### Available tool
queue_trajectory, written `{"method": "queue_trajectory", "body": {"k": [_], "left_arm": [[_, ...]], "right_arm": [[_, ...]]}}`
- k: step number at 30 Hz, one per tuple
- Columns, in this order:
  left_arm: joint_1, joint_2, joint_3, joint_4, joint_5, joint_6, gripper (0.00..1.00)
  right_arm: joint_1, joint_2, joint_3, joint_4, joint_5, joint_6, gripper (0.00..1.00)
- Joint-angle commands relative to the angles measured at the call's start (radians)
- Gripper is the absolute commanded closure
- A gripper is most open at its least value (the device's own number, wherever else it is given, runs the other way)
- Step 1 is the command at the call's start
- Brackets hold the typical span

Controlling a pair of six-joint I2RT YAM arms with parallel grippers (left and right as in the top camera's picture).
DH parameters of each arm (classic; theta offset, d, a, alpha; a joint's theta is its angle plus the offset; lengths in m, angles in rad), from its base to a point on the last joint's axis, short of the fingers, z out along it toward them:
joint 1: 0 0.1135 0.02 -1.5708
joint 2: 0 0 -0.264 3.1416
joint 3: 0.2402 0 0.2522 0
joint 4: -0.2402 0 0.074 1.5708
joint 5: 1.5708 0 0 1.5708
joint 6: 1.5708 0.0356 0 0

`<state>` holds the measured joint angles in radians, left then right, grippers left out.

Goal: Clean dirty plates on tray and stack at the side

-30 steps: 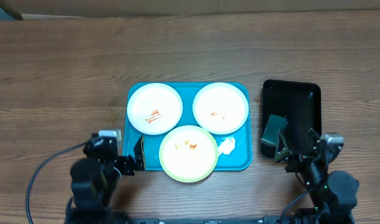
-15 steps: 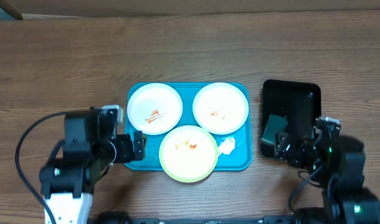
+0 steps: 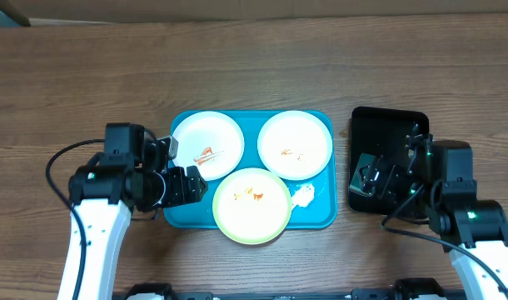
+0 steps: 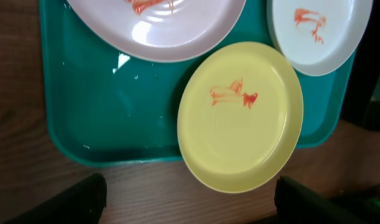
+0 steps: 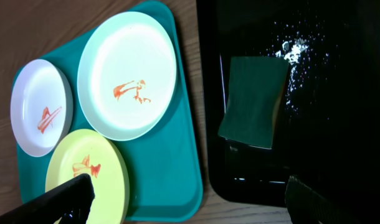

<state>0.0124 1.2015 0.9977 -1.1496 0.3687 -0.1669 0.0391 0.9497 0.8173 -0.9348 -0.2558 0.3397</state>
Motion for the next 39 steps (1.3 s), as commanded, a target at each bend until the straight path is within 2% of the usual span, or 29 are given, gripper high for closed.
{"method": "queue_trajectory", "body": {"k": [1,6,8,15,19,21,24,29,33,39], "left_arm": [[-0.008,0.057,0.025,-0.021,0.028,-0.025,0.13],[-0.008,0.150,0.025,-0.036,0.051,-0.024,0.25],[-0.008,0.186,0.025,-0.031,0.051,-0.024,0.33],[-0.053,0.286,0.025,0.033,0.023,-0.009,0.34],[-0.129,0.333,0.025,0.056,-0.016,0.010,0.33],[-0.173,0.352,0.025,0.068,-0.058,0.010,0.36],[-0.235,0.383,0.025,0.078,-0.143,-0.030,0.44],[-0.276,0.428,0.025,0.079,-0.219,-0.100,0.41],[-0.277,0.470,0.025,0.079,-0.210,-0.137,0.40],[-0.277,0.539,0.025,0.083,-0.180,-0.137,0.52]], "right_arm": [[-0.001,0.016,0.026,0.010,-0.002,0.002,0.00],[-0.001,0.038,0.026,0.008,0.060,0.002,0.00],[-0.001,0.041,0.026,0.004,0.080,0.002,0.00],[-0.001,0.041,0.026,0.005,0.080,0.002,0.00],[-0.001,0.041,0.026,0.004,0.080,0.002,0.00],[-0.001,0.041,0.026,0.005,0.080,0.002,0.00],[-0.001,0.041,0.026,0.005,0.080,0.002,0.00],[-0.001,0.041,0.026,0.005,0.079,0.002,0.00],[-0.001,0.041,0.026,0.004,0.080,0.002,0.00],[-0.001,0.041,0.026,0.001,0.079,0.002,0.00]]}}
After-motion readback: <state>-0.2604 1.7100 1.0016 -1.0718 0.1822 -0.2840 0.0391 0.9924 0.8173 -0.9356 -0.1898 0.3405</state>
